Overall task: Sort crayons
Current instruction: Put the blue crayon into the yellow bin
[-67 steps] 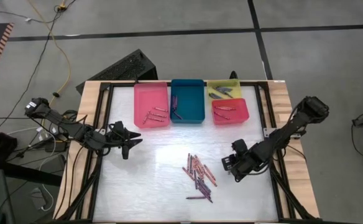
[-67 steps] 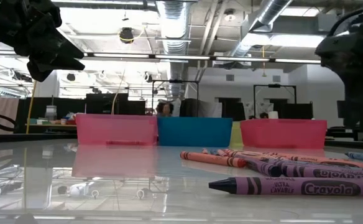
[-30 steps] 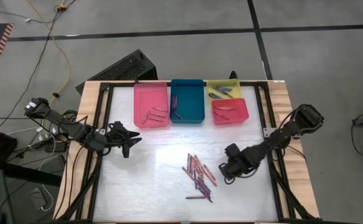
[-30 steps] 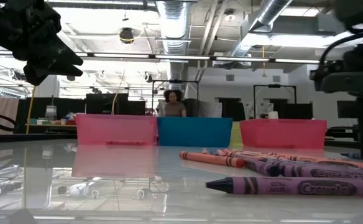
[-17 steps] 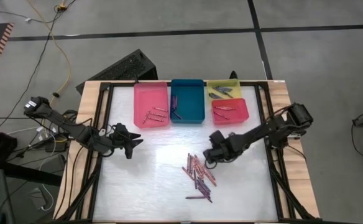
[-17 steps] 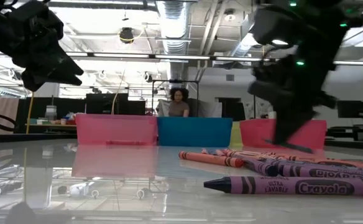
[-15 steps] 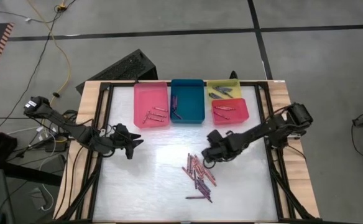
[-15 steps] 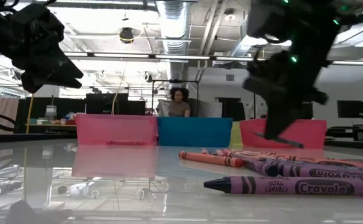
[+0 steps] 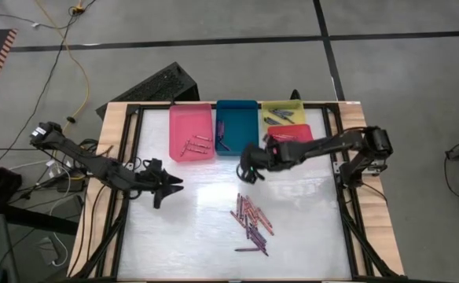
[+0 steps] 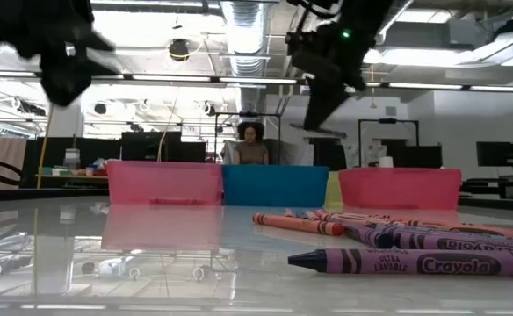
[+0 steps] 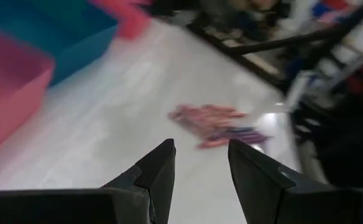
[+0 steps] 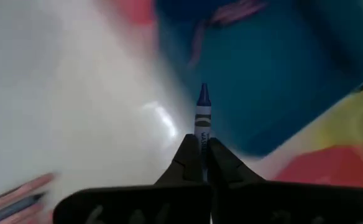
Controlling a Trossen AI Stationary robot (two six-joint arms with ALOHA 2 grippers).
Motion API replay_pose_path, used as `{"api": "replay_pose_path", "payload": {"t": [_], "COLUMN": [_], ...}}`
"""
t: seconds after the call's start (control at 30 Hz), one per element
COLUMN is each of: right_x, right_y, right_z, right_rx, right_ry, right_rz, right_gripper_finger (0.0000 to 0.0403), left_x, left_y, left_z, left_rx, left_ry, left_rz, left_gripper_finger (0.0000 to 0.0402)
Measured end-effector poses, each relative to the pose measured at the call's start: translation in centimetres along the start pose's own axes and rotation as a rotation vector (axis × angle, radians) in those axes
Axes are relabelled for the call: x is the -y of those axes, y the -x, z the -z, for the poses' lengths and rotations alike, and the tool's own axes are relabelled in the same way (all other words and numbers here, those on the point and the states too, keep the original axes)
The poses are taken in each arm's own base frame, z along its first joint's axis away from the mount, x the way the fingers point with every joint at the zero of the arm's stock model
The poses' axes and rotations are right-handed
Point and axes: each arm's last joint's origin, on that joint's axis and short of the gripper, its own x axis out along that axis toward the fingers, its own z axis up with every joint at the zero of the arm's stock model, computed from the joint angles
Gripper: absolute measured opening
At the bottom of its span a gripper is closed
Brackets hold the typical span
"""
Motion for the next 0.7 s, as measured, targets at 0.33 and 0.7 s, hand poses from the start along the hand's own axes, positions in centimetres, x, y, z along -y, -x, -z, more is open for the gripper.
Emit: {"api": "replay_pose_path", "payload": {"t": [0.33,0.7], "right_x": [6.8,17.1], "right_y": [-0.5,-1.0], "right_z": [-4.0,-3.7], "right_rx": [-0.015,-0.135], "right_ry": [0.085,-0.020], "right_rz": [0.136,0.254], "right_gripper_finger": [0.0000,0.0000], "left_x": [-0.5,-1.7], "left_y": [3.6,4.8], "left_z": [-3.0,-2.5], "left_rx": [-0.004,-0.055], "left_ry": [-0.085,-0.132], "left_rz": [-0.139,-0.190], "left_gripper_finger": [0.0139,0.0139]}}
